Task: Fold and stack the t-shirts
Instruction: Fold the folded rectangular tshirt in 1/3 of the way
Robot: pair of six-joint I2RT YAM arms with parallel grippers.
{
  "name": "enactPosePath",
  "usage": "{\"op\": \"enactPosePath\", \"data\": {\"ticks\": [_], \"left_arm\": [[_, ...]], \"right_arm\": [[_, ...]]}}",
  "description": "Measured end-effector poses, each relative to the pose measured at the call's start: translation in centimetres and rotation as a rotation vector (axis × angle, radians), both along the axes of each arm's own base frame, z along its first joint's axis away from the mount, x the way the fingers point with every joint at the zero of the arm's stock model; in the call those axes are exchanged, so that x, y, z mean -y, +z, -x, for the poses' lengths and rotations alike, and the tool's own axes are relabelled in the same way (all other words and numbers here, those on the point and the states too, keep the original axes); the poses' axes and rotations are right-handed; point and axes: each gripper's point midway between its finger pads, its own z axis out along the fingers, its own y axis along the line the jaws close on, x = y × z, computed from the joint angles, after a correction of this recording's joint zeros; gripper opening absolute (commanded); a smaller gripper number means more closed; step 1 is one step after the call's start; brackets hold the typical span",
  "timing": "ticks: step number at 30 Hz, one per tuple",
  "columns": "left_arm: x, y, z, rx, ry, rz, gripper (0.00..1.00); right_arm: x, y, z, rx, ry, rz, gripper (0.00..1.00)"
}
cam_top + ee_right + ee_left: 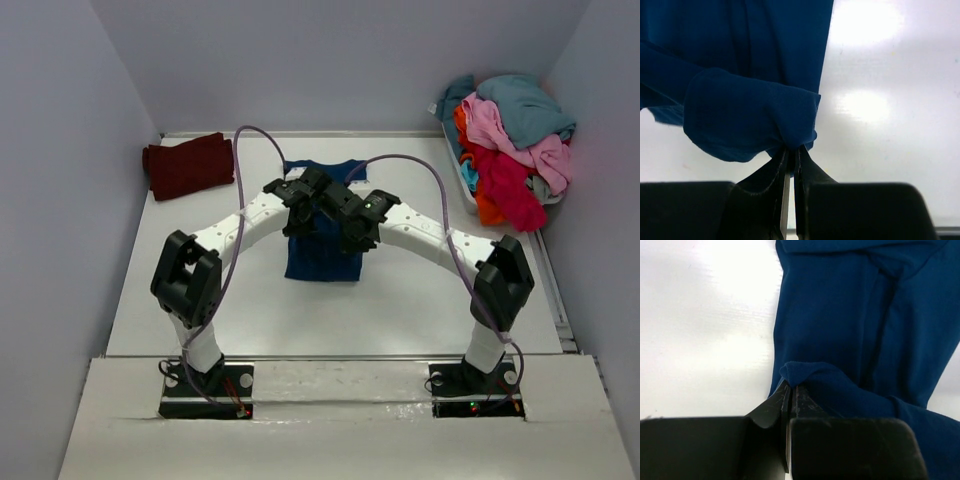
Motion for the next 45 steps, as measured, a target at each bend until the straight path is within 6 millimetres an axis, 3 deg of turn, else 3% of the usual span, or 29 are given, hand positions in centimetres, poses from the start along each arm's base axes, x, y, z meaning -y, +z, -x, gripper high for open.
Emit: {"op": "enactPosePath", "data": {"ticks": [6, 13, 18, 26, 29, 30, 32, 33, 34, 37, 45], "left_arm": [[-0.1, -1.9, -3.0, -0.004, 0.018, 0.005, 0.06], [0.0, -2.7, -6.1, 0.01, 0.031, 0.011, 0.06], [-0.2, -3.2, -7.3, 0.008, 0.034, 0.006, 0.06], [-0.4, -4.1, -7.3, -0.008, 0.035, -0.001, 0.06], [-0.5, -4.4, -7.2, -0.014, 0.035, -0.002, 0.19], [-0.6, -4.5, -7.1, -0.017, 0.034, -0.004, 0.4], [-0.7, -4.6, -7.1, -0.018, 0.024, -0.013, 0.6], [-0.8, -4.6, -7.2, -0.014, 0.029, -0.016, 0.74], [-1.0, -4.6, -7.3, -0.011, 0.03, -0.022, 0.79], [-1.3, -4.5, -7.6, 0.001, 0.031, -0.032, 0.84], [-1.3, -4.7, -8.4, 0.006, 0.035, -0.039, 0.87]], "right_arm": [[0.6, -1.3, -4.2, 0.012, -0.024, -0.005, 0.07], [0.4, -2.5, -7.0, 0.014, -0.016, -0.019, 0.07], [0.0, -3.7, -7.4, -0.006, 0.006, -0.011, 0.07], [-0.4, -4.5, -7.2, -0.031, 0.024, -0.012, 0.07], [-0.4, -5.1, -7.2, -0.043, 0.028, -0.007, 0.07], [-0.5, -5.3, -7.2, -0.048, 0.03, -0.005, 0.08], [-0.5, -5.7, -7.2, -0.055, 0.033, 0.001, 0.17], [-0.4, -5.8, -7.1, -0.061, 0.036, 0.007, 0.2], [-0.3, -5.9, -7.0, -0.066, 0.038, 0.012, 0.22], [-0.3, -5.7, -7.1, -0.063, 0.041, 0.016, 0.24], [-0.9, -5.2, -9.4, -0.035, 0.035, 0.024, 0.46]]}}
